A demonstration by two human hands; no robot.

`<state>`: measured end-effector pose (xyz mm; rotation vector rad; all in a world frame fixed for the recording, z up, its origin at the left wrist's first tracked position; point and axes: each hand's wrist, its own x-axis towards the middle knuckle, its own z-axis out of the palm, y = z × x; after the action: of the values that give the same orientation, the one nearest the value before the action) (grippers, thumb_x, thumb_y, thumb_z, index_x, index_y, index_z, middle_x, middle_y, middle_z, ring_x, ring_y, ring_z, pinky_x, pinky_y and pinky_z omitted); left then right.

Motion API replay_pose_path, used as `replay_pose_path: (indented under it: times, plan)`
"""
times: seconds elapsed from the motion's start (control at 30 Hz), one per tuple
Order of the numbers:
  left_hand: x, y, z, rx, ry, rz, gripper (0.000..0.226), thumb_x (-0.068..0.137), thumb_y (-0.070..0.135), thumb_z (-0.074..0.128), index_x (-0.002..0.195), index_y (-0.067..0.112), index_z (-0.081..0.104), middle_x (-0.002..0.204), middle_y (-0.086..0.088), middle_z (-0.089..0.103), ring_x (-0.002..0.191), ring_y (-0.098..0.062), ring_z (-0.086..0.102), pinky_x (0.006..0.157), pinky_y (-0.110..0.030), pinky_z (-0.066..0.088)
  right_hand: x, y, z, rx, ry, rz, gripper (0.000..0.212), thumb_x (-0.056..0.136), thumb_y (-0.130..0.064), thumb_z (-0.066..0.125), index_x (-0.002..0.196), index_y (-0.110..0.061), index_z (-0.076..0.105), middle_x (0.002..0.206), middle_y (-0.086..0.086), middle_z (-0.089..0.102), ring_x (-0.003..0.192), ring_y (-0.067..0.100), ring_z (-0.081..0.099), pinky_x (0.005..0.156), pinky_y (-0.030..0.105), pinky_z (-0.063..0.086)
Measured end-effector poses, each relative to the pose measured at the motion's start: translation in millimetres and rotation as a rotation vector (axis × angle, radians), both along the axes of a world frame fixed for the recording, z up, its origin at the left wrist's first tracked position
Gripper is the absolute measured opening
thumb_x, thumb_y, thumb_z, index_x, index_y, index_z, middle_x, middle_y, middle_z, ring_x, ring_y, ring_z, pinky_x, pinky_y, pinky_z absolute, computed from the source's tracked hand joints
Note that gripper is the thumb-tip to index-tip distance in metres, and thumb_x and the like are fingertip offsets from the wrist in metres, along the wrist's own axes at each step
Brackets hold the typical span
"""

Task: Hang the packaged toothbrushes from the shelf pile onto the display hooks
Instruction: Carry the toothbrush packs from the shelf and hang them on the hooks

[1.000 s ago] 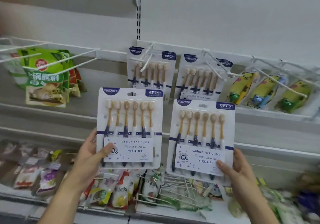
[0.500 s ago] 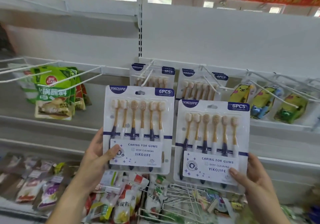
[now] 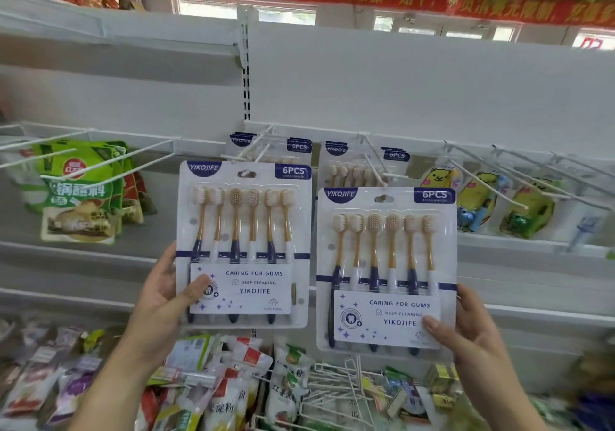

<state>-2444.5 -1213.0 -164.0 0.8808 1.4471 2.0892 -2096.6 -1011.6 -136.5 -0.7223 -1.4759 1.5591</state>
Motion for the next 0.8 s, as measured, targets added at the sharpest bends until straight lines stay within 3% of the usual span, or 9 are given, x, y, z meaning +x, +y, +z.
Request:
replay_pose_path:
  times: [0.1,0.17,0.3,0.4,0.47,0.6,0.8]
  plan:
    - [-1.0,7.5,0.9,-0.008,-0.003,0.039,0.126,0.037,0.057,0.1,0.148,0.03,0.047,0.122,-0.007,0.074,0.111,-0.024,0.071,0.096,-0.044,0.058,1.6,-0.9,0.2,-0.009,0.011,0.021,0.057,0.073,0.001,0.067,0.126,-0.017,0.057,0.114,0.013,0.074,0.102,0.031,0.073,0.083,0.037,0.061]
    - [-1.8,12.3,0.2,-0.017,-0.016,0.045,0.119,0.043,0.051,0.1,0.148,0.03,0.047,0.123,-0.007,0.074,0.112,-0.025,0.071,0.1,-0.049,0.055,3.7,-2.0,-0.5,-0.014,0.015,0.033,0.057,0.073,0.003,0.066,0.126,-0.014,0.057,0.114,0.015,0.074,0.103,0.033,0.072,0.083,0.038,0.061]
    - [2.3,21.9,3.3,-0.014,-0.027,0.061,0.12,0.038,0.055,0.101,0.145,0.033,0.05,0.122,-0.008,0.074,0.112,-0.024,0.071,0.093,-0.039,0.059,9.8,-2.3,-0.9,-0.015,0.005,0.035,0.057,0.075,0.004,0.066,0.129,-0.012,0.055,0.116,0.016,0.073,0.106,0.035,0.071,0.091,0.047,0.057]
    - [-1.1,28.1,-2.0,0.002,-0.034,0.048,0.099,0.062,0.034,0.092,0.15,0.033,0.045,0.127,-0.009,0.071,0.119,-0.029,0.067,0.106,-0.056,0.05,7.2,-0.8,1.1,-0.012,-0.006,0.023,0.06,0.075,-0.001,0.069,0.131,-0.017,0.054,0.115,0.012,0.074,0.103,0.032,0.073,0.084,0.044,0.061]
    - [-2.4,31.1,-3.1,0.004,-0.037,0.059,0.096,0.067,0.028,0.086,0.152,0.031,0.043,0.13,-0.01,0.07,0.123,-0.03,0.064,0.11,-0.059,0.045,2.2,1.1,3.1,-0.014,-0.003,0.015,0.058,0.074,-0.003,0.069,0.128,-0.02,0.056,0.112,0.01,0.075,0.101,0.03,0.074,0.082,0.041,0.062]
    - [-0.6,34.3,5.3,0.011,-0.006,0.082,0.12,0.051,0.052,0.098,0.153,0.031,0.04,0.133,-0.006,0.068,0.123,-0.023,0.065,0.098,-0.04,0.055,-7.4,6.2,6.9,0.013,0.005,0.001,0.054,0.076,-0.004,0.069,0.125,-0.021,0.056,0.112,0.008,0.076,0.102,0.026,0.073,0.084,0.036,0.061]
    - [-6.6,39.1,7.4,0.03,0.046,0.112,0.083,0.076,0.024,0.076,0.152,0.033,0.043,0.134,-0.001,0.069,0.123,-0.019,0.065,0.096,-0.034,0.058,-25.3,15.0,5.8,0.061,-0.007,-0.071,0.053,0.076,-0.012,0.072,0.121,-0.036,0.057,0.11,-0.01,0.075,0.099,0.012,0.073,0.076,0.021,0.06]
